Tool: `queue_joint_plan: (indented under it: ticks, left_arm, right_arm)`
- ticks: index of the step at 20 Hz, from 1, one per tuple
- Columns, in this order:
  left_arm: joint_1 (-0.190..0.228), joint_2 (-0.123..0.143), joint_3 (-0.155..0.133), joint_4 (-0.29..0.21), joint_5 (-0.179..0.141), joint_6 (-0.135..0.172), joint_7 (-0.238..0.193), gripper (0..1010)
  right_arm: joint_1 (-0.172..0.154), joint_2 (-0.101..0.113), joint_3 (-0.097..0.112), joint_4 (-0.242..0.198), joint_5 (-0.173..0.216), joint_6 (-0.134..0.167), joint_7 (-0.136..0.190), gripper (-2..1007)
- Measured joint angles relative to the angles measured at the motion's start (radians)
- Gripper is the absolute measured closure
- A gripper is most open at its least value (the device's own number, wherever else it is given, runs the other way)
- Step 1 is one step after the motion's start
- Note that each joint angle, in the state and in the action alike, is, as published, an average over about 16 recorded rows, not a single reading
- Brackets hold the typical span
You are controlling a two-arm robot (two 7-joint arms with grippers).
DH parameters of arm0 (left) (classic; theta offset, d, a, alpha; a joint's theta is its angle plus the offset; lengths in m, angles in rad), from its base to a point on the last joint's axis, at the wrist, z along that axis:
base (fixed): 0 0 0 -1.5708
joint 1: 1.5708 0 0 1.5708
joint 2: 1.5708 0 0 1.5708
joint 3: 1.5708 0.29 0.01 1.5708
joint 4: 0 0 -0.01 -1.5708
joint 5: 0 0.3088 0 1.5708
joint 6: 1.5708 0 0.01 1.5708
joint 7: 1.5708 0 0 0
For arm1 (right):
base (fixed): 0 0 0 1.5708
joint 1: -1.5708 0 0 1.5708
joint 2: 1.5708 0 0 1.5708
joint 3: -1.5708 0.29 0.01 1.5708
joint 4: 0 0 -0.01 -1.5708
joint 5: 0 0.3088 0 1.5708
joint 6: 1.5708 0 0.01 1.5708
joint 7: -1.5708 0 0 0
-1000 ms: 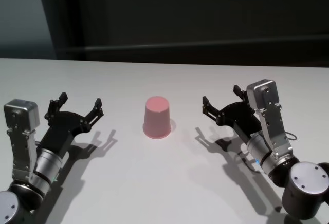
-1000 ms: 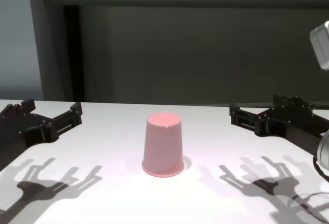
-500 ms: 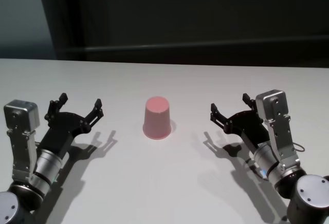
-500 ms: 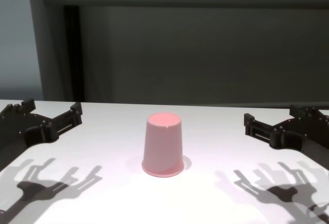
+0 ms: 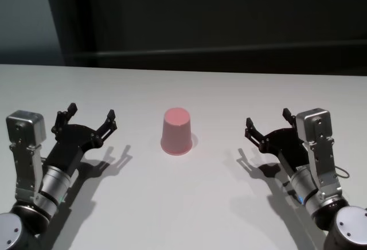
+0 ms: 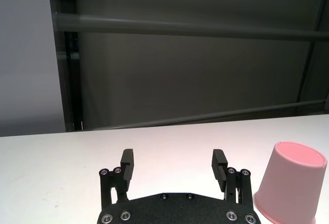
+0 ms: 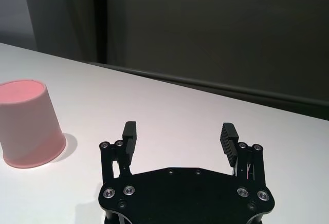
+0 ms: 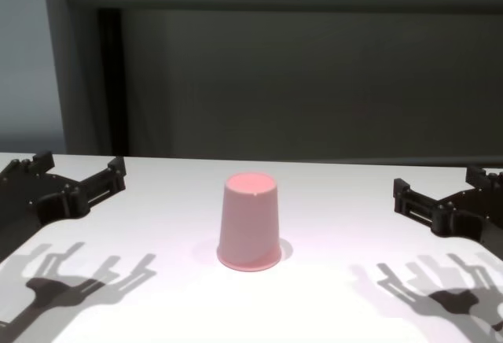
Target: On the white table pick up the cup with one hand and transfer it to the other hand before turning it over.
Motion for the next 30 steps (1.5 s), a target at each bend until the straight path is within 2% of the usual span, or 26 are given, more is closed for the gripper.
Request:
queue_joint_plan:
  ticks: [8, 30]
  left_arm:
    - [0.0, 0.0, 0.0, 0.0, 0.0, 0.0, 0.0, 9]
    - [0.0, 0.0, 0.0, 0.0, 0.0, 0.0, 0.0, 9]
  right_arm:
    - [-0.011, -0.009, 0.011, 0.009, -0.016, -0.011, -0.013, 3]
    - [-0.008, -0.006, 0.008, 0.007, -0.012, -0.008, -0.008, 3]
